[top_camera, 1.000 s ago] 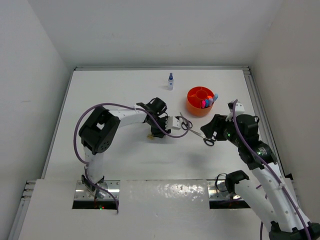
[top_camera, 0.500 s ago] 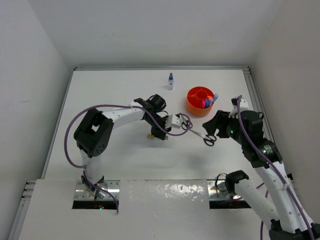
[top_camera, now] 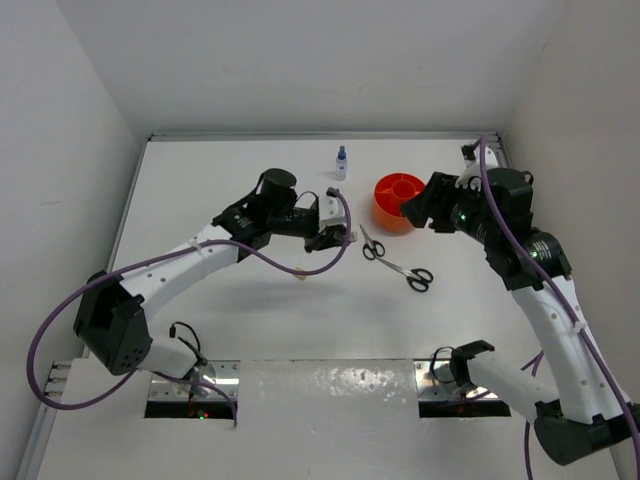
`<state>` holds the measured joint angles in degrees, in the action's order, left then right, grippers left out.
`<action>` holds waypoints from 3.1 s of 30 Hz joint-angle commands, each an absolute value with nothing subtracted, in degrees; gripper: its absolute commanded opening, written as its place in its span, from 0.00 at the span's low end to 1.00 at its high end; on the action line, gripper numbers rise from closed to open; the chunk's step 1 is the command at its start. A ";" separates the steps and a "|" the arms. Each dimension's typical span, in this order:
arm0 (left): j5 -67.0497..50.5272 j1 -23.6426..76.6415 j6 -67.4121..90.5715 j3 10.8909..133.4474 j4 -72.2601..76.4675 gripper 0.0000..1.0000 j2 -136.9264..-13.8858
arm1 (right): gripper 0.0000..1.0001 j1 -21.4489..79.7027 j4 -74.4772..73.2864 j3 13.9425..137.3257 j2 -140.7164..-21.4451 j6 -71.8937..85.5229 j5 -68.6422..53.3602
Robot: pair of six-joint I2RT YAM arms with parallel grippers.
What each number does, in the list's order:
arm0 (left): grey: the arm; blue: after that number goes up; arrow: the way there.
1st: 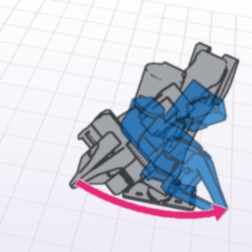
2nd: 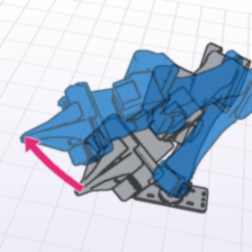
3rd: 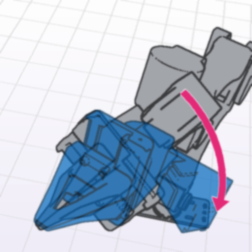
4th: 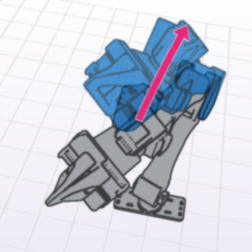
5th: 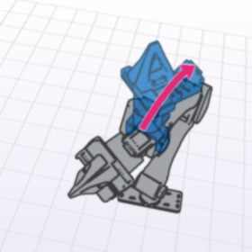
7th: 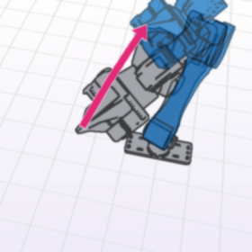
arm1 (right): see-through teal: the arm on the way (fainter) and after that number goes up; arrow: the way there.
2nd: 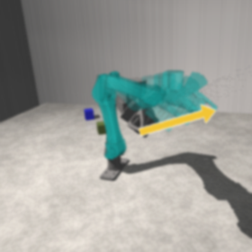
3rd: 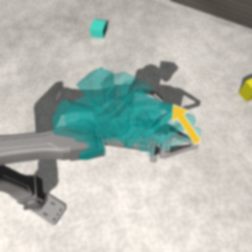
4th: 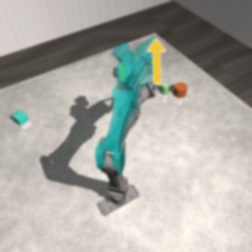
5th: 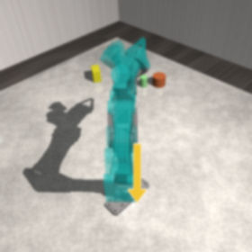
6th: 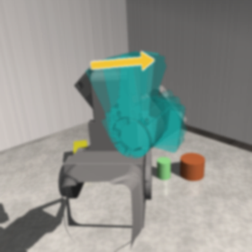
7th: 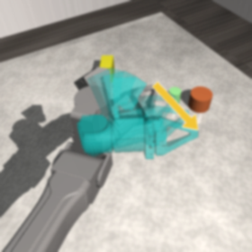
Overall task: Sort the stationery into containers
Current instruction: Pick up the stationery from the center of the board, then place the stationery in the storage box.
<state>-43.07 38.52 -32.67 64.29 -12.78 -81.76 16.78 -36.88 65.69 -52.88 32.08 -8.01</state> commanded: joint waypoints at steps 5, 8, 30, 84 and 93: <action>-40.08 38.32 -13.02 59.52 12.10 0.00 -76.21 | 0.58 18.63 -29.80 70.04 -59.83 34.72 -12.22; -37.97 37.18 -9.85 56.96 16.68 0.00 -75.50 | 0.57 19.69 -29.44 72.15 -64.66 34.28 -10.37; -36.83 33.23 -3.69 58.00 27.95 0.00 -84.29 | 0.42 22.50 -22.41 77.34 -79.36 34.98 -22.24; -32.87 29.97 -6.59 53.97 18.37 1.00 -82.44 | 0.00 18.55 -24.36 82.80 -95.19 0.53 -1.24; -30.85 29.36 -9.58 52.03 13.45 1.00 -80.33 | 0.00 18.55 -16.27 77.18 -97.56 -4.92 1.76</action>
<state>-31.44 30.22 -7.94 52.36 14.68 -82.06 18.76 -21.43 78.61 -96.88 -2.00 0.16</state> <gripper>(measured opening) 0.996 0.068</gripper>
